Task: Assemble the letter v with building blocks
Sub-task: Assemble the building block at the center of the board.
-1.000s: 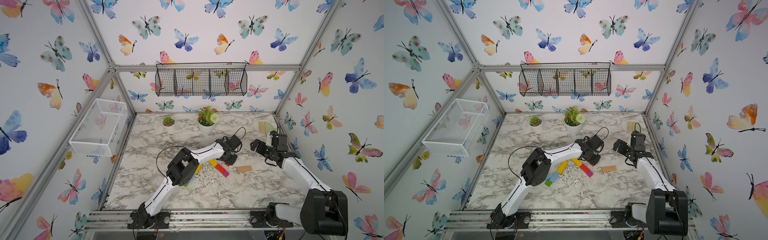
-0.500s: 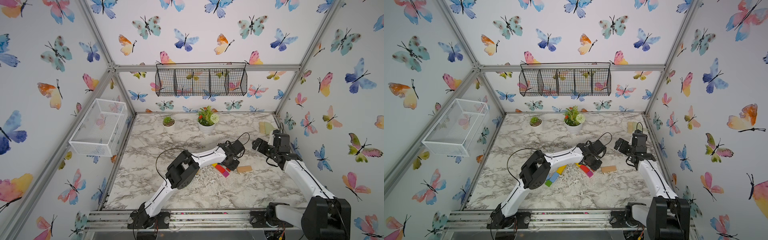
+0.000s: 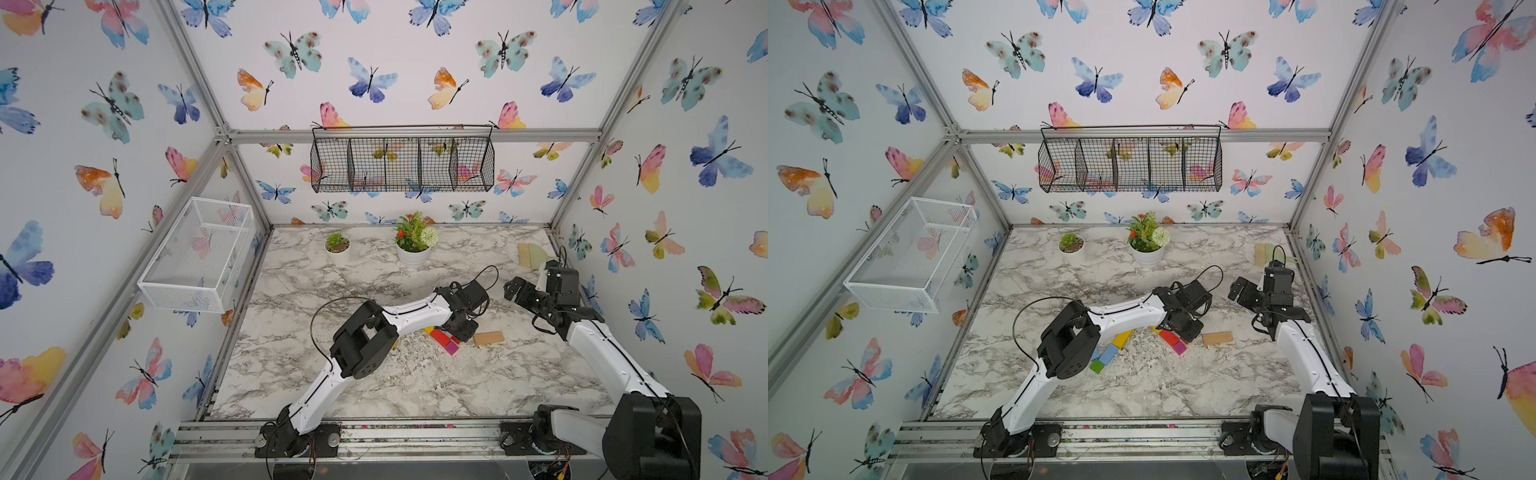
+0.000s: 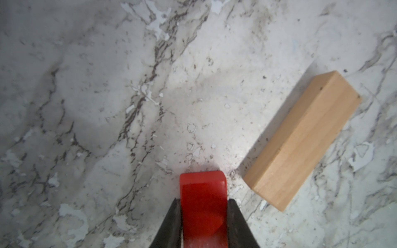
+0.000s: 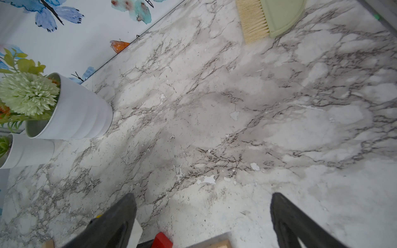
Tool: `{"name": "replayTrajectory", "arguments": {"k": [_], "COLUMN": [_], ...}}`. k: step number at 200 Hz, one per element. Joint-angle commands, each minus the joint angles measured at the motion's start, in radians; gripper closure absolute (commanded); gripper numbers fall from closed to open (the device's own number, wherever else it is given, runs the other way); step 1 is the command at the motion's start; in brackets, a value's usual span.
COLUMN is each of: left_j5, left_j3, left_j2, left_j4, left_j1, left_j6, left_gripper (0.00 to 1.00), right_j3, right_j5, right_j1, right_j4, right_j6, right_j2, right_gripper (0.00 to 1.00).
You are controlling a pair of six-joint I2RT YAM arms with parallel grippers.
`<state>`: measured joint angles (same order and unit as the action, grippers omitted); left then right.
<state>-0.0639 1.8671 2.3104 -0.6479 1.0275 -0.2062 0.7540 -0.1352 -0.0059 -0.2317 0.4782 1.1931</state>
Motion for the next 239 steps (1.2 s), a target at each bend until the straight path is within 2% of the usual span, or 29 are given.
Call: {"name": "replayTrajectory", "arguments": {"k": [1, 239], "left_j5": [0.007, 0.009], "left_j3": [-0.016, -0.042], "left_j2": [-0.031, -0.042], "left_j4": [-0.039, -0.033], "left_j1": [0.008, 0.02], "left_j6": [0.004, -0.012], "left_gripper": [0.76, 0.74], "right_j3": [-0.01, -0.015], "right_j5": [0.009, -0.003], "right_j1": [-0.002, -0.003], "right_j4": [-0.013, -0.011], "right_j6": [-0.004, -0.011], "right_j2": [-0.006, 0.008], "right_gripper": [0.01, 0.01]}}
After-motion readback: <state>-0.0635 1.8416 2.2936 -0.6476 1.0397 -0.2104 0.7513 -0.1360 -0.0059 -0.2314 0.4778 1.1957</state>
